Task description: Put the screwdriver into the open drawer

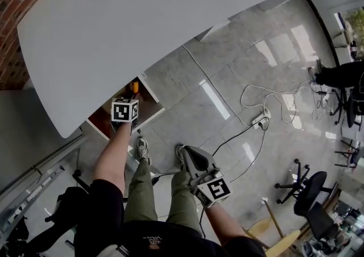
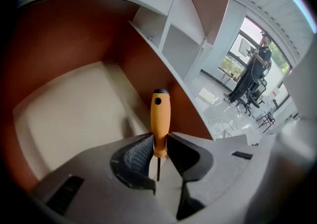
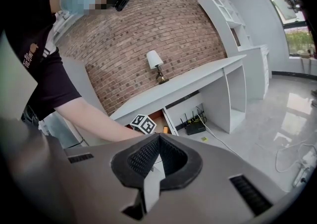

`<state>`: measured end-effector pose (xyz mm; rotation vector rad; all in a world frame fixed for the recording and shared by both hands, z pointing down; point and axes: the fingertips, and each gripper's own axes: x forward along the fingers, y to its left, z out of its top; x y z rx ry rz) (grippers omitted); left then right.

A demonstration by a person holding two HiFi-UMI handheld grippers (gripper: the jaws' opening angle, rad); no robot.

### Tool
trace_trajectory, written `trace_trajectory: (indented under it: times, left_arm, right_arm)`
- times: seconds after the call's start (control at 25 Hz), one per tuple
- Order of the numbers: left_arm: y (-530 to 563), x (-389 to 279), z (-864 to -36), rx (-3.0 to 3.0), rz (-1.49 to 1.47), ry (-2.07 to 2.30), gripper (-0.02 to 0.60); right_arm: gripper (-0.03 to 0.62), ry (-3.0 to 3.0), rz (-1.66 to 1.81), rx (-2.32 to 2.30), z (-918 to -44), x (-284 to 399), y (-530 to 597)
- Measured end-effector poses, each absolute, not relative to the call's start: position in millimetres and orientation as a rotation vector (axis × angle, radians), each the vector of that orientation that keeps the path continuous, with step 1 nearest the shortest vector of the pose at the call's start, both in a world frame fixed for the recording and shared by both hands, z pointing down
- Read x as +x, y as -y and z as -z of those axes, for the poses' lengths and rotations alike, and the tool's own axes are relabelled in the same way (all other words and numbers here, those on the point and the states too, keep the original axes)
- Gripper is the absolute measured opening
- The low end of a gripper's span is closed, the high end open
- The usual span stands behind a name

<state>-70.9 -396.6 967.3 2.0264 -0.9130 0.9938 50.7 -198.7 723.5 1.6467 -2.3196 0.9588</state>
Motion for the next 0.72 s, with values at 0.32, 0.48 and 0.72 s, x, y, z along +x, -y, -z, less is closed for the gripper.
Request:
trace_trajectory:
  times: [0.32, 0.48, 0.72]
  left_arm:
    - [398, -70, -970, 2.054, -1.022, 0.889, 0.091]
    - [394, -69, -964, 2.078, -1.04, 0.887, 0.092]
    - [388, -73, -936, 2.125, -1.044, 0.923, 0.092]
  right_arm:
    - [-0.005, 2.312, -0.962, 1.661, -726, 53, 198]
    - [-0.005, 2.316, -0.952, 1.668, -721, 55, 195]
    - [-0.005, 2.342, -0.923, 1.673, -706, 54, 196]
